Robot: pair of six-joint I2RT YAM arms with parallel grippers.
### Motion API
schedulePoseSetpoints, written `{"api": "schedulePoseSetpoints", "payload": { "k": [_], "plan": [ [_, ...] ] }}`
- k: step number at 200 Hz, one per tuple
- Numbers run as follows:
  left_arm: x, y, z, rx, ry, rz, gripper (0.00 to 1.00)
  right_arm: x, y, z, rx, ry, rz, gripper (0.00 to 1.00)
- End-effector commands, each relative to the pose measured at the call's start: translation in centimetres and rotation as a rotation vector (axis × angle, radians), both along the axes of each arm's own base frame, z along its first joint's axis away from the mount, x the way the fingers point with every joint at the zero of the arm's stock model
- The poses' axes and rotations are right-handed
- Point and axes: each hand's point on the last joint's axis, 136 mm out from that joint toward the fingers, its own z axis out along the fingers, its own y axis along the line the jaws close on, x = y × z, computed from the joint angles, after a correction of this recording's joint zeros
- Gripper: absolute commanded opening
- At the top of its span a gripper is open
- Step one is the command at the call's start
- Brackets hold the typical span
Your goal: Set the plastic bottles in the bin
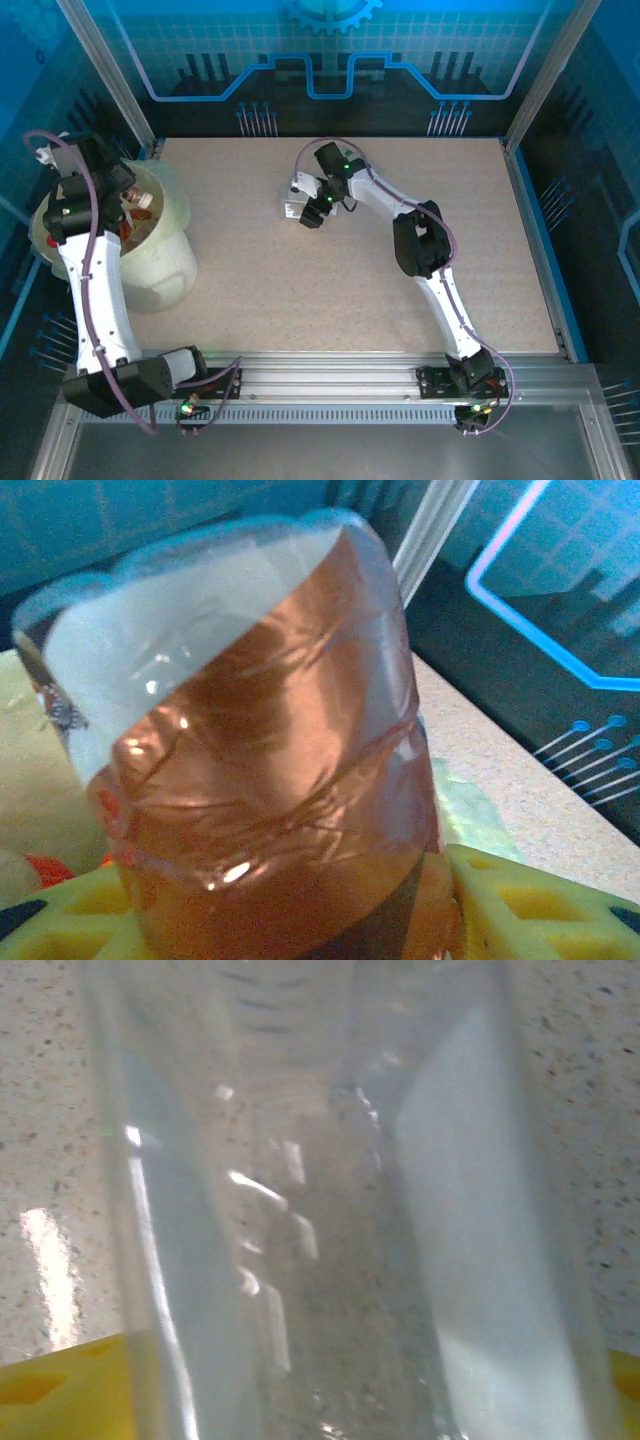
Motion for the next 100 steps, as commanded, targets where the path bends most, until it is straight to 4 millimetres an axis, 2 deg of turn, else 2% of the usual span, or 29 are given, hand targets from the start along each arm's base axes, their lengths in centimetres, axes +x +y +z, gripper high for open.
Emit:
{"api": "schedulePoseSetpoints", "payload": {
  "k": [1,19,35,58,63,70,100],
  "plan": [
    [-0.2,0.3,-1.9,-0.099,0.031,0.003,0.59,-0.9,0.9,0.6,0.013,0.014,0.025,0.81],
    [0.1,-0.7,-2.6,-0.155,0.039,-0.034,0.82,-1.1,0.9,1.3,0.025,0.009,0.018,0.7],
    [0.2,-1.6,-2.6,-0.187,0.015,-0.065,0.92,-1.3,0.9,2.7,0.045,0.002,0.001,0.61],
    [0.3,-3.6,-1.8,-0.224,-0.049,-0.135,0.99,-1.9,0.5,4.6,0.08,-0.009,-0.039,0.5],
    [0.3,-4.2,-1.5,-0.225,-0.062,-0.155,0.99,-2.0,0.4,6.1,0.101,-0.032,-0.048,0.49],
    [0.5,-5.0,-1.0,-0.221,-0.077,-0.184,0.99,-2.3,0.1,6.9,0.12,-0.037,-0.07,0.47],
    [2.1,-11.4,1.1,-0.208,-0.178,-0.428,0.99,-3.9,-1.1,11.6,0.298,0.008,-0.179,0.41]
  ]
}}
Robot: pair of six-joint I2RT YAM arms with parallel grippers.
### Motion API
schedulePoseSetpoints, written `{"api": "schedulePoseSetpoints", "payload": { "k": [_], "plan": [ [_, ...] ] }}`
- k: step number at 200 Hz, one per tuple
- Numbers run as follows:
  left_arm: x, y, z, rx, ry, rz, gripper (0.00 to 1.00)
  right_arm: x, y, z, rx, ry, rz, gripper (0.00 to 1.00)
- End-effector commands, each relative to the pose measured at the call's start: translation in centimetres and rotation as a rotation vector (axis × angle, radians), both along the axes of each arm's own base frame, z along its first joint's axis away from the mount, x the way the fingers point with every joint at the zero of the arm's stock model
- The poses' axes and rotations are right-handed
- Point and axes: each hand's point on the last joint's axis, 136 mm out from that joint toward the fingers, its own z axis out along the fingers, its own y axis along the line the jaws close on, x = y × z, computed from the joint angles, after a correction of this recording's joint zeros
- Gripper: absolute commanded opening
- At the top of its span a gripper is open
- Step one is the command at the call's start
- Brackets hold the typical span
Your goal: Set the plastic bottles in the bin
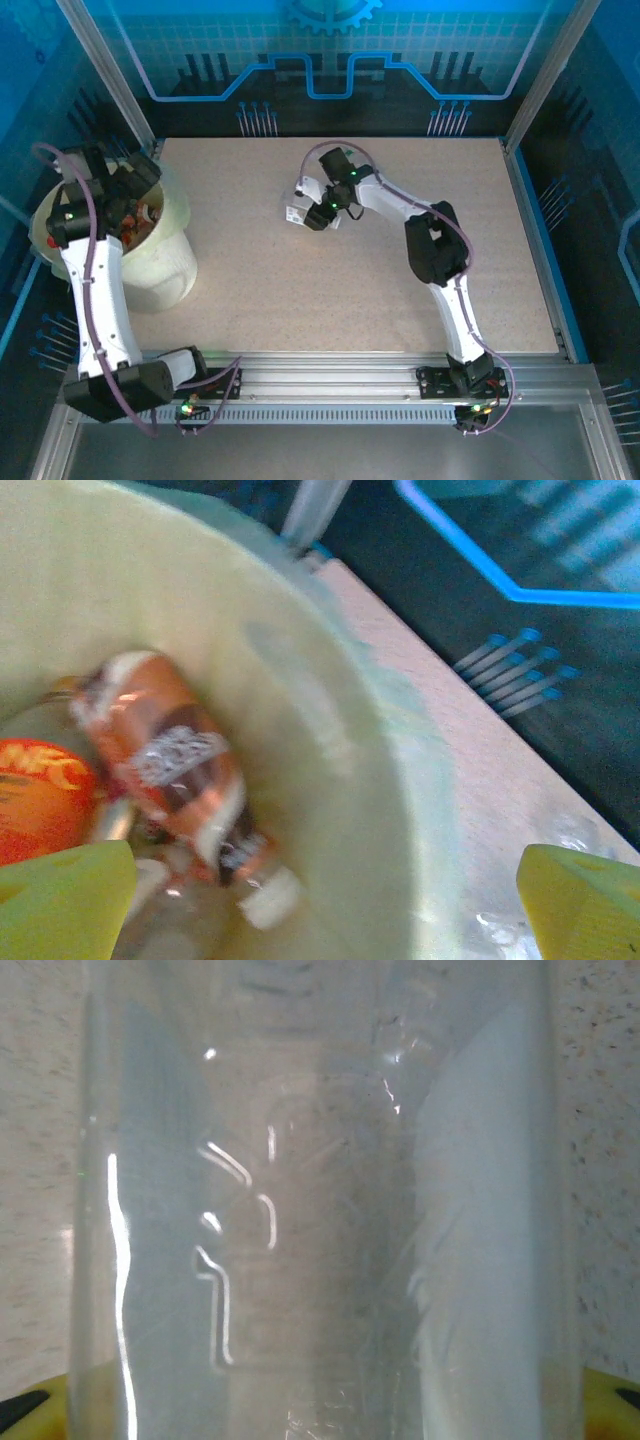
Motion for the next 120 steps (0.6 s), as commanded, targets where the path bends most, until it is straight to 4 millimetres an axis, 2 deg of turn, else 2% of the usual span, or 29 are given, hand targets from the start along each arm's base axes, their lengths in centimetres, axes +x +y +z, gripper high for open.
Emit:
{"api": "schedulePoseSetpoints", "payload": {
  "k": [1,41,73,99,120],
  "plan": [
    [1.1,-5.5,2.8,-0.028,-0.152,-0.203,0.99,-0.1,0.3,8.6,0.241,-0.051,-0.089,0.41],
    [2.9,-16.3,4.7,-0.172,-0.326,-0.637,0.99,-3.6,-2.1,14.9,0.465,0.076,-0.187,0.4],
    [2.5,-23.7,4.8,-0.241,-0.395,-0.971,0.99,-7.6,-3.3,21.1,0.652,0.197,-0.189,0.4],
    [1.5,-28.4,5.5,-0.336,-0.48,-1.183,0.99,-11.1,-3.3,25.3,0.77,0.284,-0.144,0.4],
    [1.1,-30.6,5.9,-0.369,-0.503,-1.275,0.99,-12.9,-3.3,27.5,0.828,0.33,-0.123,0.4]
  ]
}}
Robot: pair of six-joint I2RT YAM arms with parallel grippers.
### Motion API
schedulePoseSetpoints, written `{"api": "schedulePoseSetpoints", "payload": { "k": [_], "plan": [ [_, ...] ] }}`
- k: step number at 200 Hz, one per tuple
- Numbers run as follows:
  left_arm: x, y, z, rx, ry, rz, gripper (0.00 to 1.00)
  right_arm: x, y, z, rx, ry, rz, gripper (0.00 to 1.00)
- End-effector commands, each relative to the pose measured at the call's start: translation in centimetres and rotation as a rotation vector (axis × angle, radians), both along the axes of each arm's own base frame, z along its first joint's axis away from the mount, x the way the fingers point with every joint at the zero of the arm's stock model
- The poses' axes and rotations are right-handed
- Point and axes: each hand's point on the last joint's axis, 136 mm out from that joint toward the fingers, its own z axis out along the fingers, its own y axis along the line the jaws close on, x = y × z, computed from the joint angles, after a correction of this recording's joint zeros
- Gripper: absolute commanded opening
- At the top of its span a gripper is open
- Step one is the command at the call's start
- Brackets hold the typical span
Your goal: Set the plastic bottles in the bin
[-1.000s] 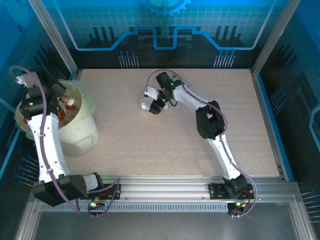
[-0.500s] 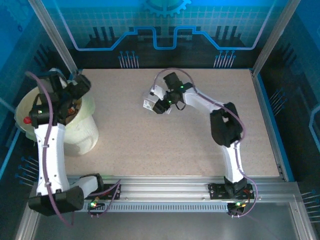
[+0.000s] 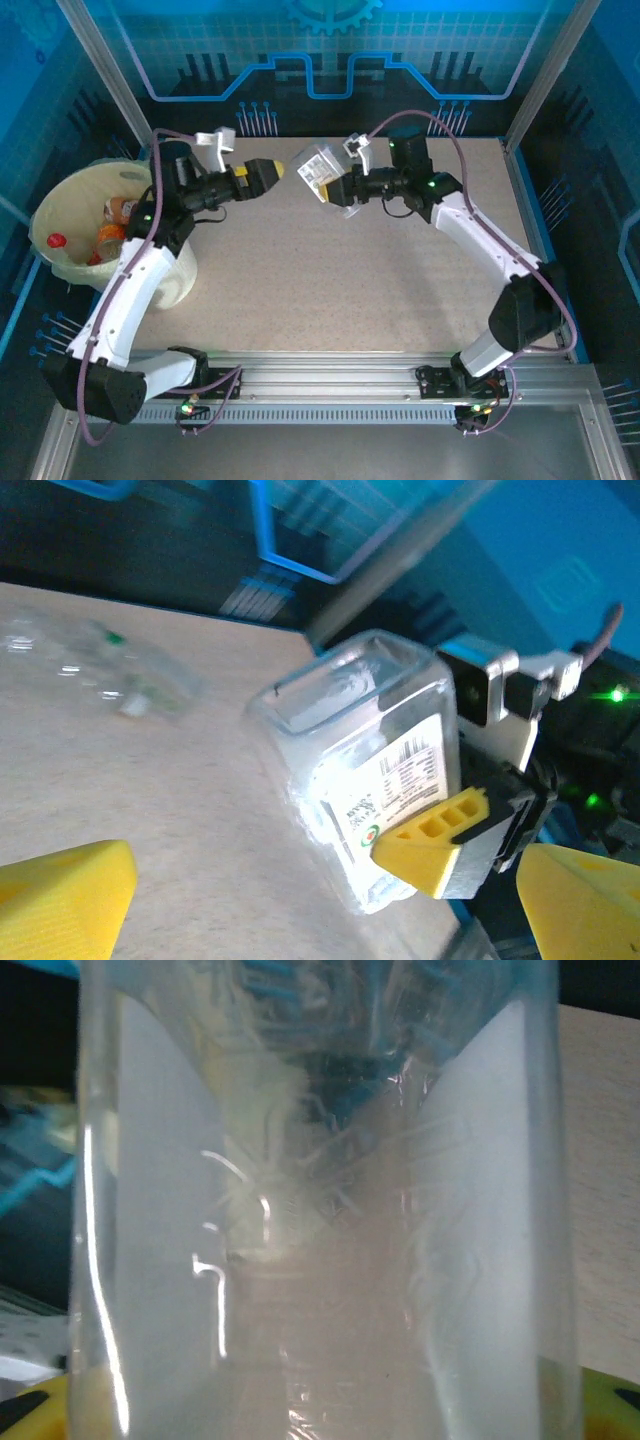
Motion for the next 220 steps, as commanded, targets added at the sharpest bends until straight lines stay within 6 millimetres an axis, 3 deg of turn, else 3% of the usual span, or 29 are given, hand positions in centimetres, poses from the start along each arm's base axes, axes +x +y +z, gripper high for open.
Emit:
{"api": "schedulePoseSetpoints", "payload": {
  "k": [1,28,75,98,140,186,220],
  "plan": [
    [-1.6,-3.3,3.2,-0.088,-0.135,-0.199,0.99,-3.1,0.7,3.9,0.146,0.081,0.088,0.4],
    [-1.4,-4.6,3.5,-0.115,-0.144,-0.25,0.99,-5.0,1.2,6.3,0.208,0.094,0.142,0.41],
    [-3.3,-7.4,5.5,-0.225,-0.201,-0.466,0.98,-6.7,3.1,7.7,0.224,0.1,0.227,0.43],
    [-3.4,-7.8,5.2,-0.213,-0.203,-0.477,0.9,-6.7,3.7,8.3,0.234,0.086,0.249,0.44],
    [-3.3,-7.6,5.2,-0.207,-0.216,-0.459,0.65,-6.3,4.0,7.5,0.22,0.072,0.255,0.48],
    [-1.9,-7.1,5.0,-0.19,-0.206,-0.374,0.55,-5.6,3.4,6.2,0.166,0.021,0.216,0.66],
    [0.7,-4.4,3.4,-0.058,-0.149,-0.113,0.49,-3.8,2.0,5.2,0.113,-0.039,0.078,0.88]
  ]
}}
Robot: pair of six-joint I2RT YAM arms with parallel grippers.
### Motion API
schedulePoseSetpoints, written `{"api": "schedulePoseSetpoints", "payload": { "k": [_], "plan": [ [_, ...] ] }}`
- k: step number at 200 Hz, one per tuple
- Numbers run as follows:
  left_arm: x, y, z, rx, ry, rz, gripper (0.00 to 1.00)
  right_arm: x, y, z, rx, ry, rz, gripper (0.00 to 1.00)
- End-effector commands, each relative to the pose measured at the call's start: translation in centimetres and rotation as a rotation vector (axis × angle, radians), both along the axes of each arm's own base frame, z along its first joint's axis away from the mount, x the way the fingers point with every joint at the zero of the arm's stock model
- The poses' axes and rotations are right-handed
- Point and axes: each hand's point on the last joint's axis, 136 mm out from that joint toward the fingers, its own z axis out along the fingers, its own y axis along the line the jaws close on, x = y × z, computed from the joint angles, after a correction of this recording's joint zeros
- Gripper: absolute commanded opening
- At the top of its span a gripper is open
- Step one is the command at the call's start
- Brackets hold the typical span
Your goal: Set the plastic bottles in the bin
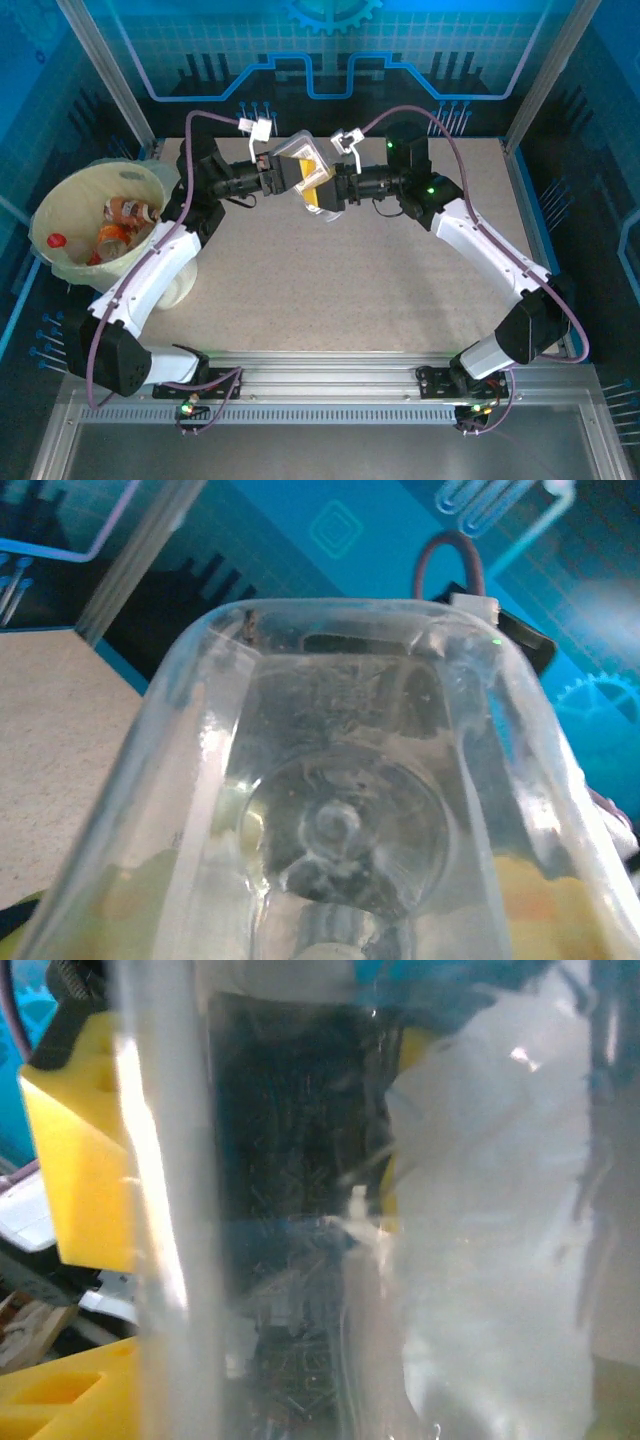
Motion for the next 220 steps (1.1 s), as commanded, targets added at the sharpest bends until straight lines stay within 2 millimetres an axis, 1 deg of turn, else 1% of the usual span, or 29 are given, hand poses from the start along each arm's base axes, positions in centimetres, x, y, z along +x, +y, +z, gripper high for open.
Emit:
{"api": "schedulePoseSetpoints", "payload": {
  "k": [1,16,20,22,34,49,65,85,103,121,146,174,194,213,220],
  "plan": [
    [1.7,2.4,-0.1,0.101,-0.004,0.225,0.49,1.4,-1.3,-0.5,-0.045,-0.063,-0.118,0.89],
    [2.6,4.7,-0.9,0.186,0.023,0.374,0.49,2.5,-2.4,-1.0,-0.072,-0.085,-0.215,0.96],
    [2.8,5.3,-1.1,0.209,0.032,0.412,0.48,2.8,-2.6,-1.2,-0.08,-0.093,-0.238,1.0],
    [2.9,5.6,-0.9,0.215,0.027,0.432,0.48,3.0,-2.9,-1.2,-0.084,-0.097,-0.254,1.0],
    [3.3,7.9,-1.4,0.279,0.056,0.549,0.48,3.9,-3.8,-1.6,-0.105,-0.108,-0.331,1.0],
    [3.3,11.0,-1.4,0.344,0.086,0.676,0.5,4.9,-5.2,-2.2,-0.136,-0.111,-0.419,1.0],
    [2.6,14.3,-0.7,0.396,0.098,0.788,0.49,5.8,-6.5,-2.7,-0.159,-0.105,-0.49,1.0],
    [1.3,18.1,1.0,0.432,0.075,0.912,0.49,7.1,-8.1,-3.5,-0.207,-0.116,-0.583,1.0],
    [0.0,21.2,2.4,0.471,0.061,1.028,0.49,8.4,-9.5,-4.5,-0.285,-0.167,-0.656,1.0],
    [-1.1,23.9,3.3,0.543,0.053,1.132,0.5,10.1,-10.5,-5.8,-0.381,-0.253,-0.695,1.0],
    [-2.1,26.7,4.1,0.647,0.046,1.246,0.5,13.0,-11.8,-8.7,-0.543,-0.355,-0.718,1.0],
    [-3.1,30.7,4.3,0.755,0.089,1.424,0.5,16.8,-13.2,-13.4,-0.718,-0.427,-0.69,1.0],
    [-3.5,32.9,3.9,0.807,0.123,1.515,0.5,19.7,-14.8,-16.9,-0.811,-0.408,-0.684,1.0],
    [-3.7,34.5,3.6,0.836,0.143,1.567,0.5,22.2,-15.9,-19.5,-0.851,-0.355,-0.677,1.0],
    [-3.7,34.9,3.5,0.84,0.152,1.58,0.5,22.9,-16.0,-20.3,-0.85,-0.338,-0.661,1.0]
  ]
}}
